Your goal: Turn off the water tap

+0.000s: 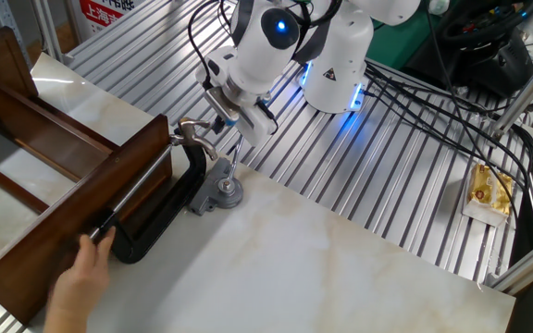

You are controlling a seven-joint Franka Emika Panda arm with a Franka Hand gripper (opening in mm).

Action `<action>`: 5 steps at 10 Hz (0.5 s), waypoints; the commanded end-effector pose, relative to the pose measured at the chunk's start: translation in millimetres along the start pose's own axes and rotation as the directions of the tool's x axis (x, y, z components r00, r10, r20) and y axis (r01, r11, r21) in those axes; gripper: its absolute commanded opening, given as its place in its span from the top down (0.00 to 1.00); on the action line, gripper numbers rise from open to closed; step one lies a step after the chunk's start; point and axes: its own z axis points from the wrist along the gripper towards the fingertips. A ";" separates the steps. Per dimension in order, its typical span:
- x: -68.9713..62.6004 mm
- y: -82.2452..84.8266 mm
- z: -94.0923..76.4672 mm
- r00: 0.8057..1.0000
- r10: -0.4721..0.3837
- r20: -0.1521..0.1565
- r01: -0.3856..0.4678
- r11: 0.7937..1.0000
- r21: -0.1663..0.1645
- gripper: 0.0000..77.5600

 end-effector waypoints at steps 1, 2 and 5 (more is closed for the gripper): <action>3.2 -1.5 0.7 1.000 0.013 -0.004 -0.013 1.000 -0.001 1.00; 7.6 -1.8 -2.5 1.000 0.004 -0.002 -0.004 1.000 -0.026 1.00; 10.5 11.9 -40.0 0.988 0.050 -0.147 -0.084 0.967 -0.239 1.00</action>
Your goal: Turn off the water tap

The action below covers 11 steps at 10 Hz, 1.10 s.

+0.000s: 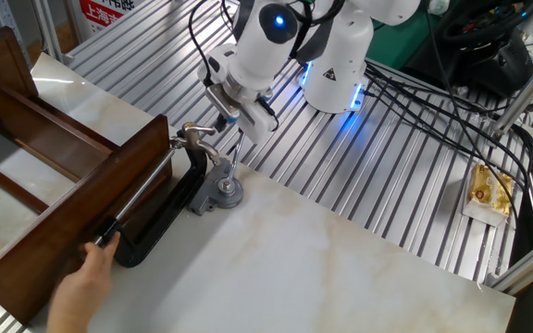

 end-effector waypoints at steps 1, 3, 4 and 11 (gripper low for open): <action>8.0 29.6 -56.7 0.984 0.072 -0.164 -0.103 0.978 -0.184 1.00; 7.2 38.5 -68.5 0.980 0.076 -0.185 -0.108 0.979 -0.170 1.00; 3.0 39.9 -69.7 0.981 0.066 -0.183 -0.098 0.980 -0.172 1.00; -3.7 43.4 -61.4 0.985 0.066 -0.160 -0.088 0.987 -0.133 1.00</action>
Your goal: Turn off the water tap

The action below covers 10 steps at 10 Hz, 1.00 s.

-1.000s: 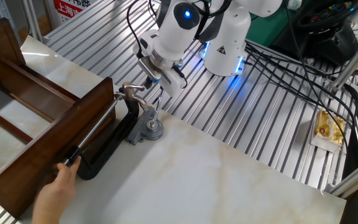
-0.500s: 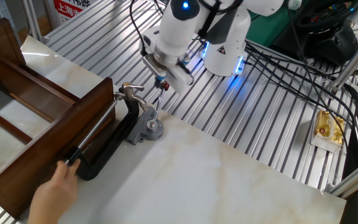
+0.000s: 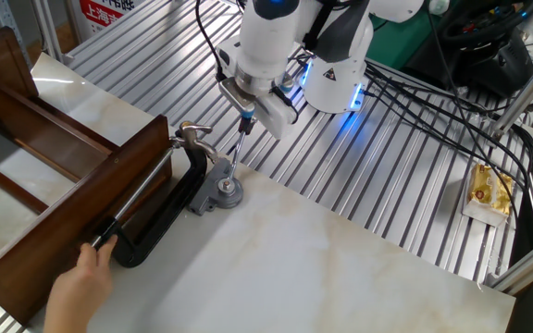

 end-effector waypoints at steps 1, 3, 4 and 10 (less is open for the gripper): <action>-3.4 0.9 8.9 1.000 0.004 0.009 -0.004 1.000 0.012 1.00; -2.9 -0.3 19.4 1.000 0.006 0.016 -0.006 1.000 0.008 1.00; -3.1 -0.7 22.7 1.000 0.005 0.020 -0.005 1.000 0.007 1.00; -5.9 -2.9 27.5 1.000 0.003 0.024 -0.003 1.000 0.005 1.00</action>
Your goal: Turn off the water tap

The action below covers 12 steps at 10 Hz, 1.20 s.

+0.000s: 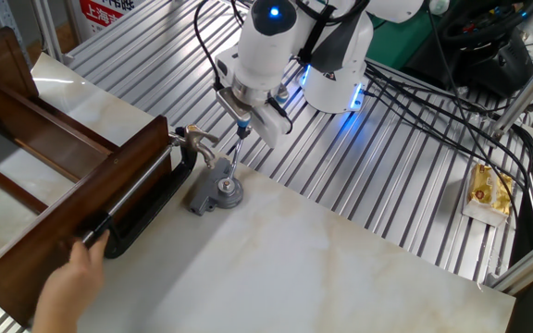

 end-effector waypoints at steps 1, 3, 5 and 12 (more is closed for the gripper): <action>-1.4 -0.9 -0.1 1.000 -0.004 -0.001 0.004 1.000 -0.007 1.00; -1.3 -0.9 -0.1 1.000 -0.004 -0.002 0.004 1.000 -0.009 1.00; -1.2 -1.0 0.0 1.000 -0.002 -0.001 0.002 1.000 -0.010 1.00; -1.3 -1.0 -0.1 1.000 -0.006 0.002 0.006 1.000 -0.011 1.00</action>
